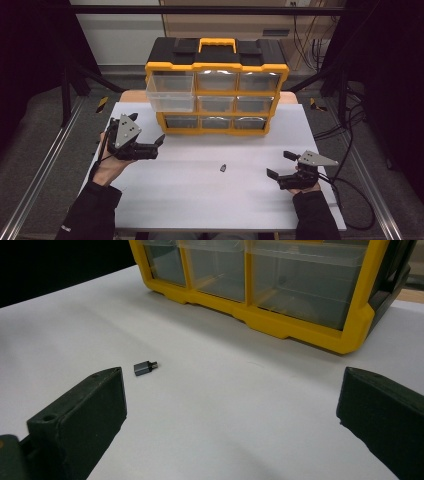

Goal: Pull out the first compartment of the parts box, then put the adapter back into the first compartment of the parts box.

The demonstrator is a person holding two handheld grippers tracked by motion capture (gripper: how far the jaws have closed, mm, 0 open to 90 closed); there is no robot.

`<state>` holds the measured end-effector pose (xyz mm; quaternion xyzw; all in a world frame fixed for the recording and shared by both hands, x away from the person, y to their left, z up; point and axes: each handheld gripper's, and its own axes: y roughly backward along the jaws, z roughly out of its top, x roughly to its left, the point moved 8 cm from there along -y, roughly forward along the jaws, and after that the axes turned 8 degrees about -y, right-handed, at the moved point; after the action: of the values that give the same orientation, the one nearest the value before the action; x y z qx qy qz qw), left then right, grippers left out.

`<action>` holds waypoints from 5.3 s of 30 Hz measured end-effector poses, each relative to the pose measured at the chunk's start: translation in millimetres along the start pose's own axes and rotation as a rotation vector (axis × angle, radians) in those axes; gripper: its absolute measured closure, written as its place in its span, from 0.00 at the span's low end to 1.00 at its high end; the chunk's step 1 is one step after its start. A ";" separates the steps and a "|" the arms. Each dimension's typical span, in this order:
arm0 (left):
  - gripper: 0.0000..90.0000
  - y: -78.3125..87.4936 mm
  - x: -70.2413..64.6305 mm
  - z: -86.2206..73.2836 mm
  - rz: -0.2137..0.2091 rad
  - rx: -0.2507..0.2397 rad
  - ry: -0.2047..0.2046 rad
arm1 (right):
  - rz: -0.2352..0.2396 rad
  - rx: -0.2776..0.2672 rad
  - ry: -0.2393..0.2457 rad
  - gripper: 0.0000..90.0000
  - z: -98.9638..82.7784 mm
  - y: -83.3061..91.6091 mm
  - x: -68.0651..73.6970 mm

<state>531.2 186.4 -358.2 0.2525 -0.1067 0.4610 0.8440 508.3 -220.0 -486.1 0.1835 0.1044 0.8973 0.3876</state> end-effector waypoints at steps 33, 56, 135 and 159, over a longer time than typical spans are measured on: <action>0.02 -26.6 -35.7 -64.0 -0.071 0.061 0.124 | 0.001 0.002 -0.001 0.00 -0.3 -0.3 0.2; 0.01 -41.2 -69.5 -68.3 -0.224 0.076 0.175 | -0.001 0.008 -0.005 0.00 -1.4 -1.6 0.3; 0.01 -112.8 -174.6 -37.2 -0.410 0.207 0.154 | -0.002 0.005 -0.004 0.00 -0.6 0.0 -0.4; 0.18 -140.3 -194.0 -46.8 -0.415 0.289 0.205 | 0.000 0.002 -0.007 0.00 0.0 0.7 -0.1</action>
<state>538.3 7.7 -524.0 0.3385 0.1003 0.3117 0.8821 507.9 -220.6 -486.0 0.1872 0.1041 0.8966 0.3875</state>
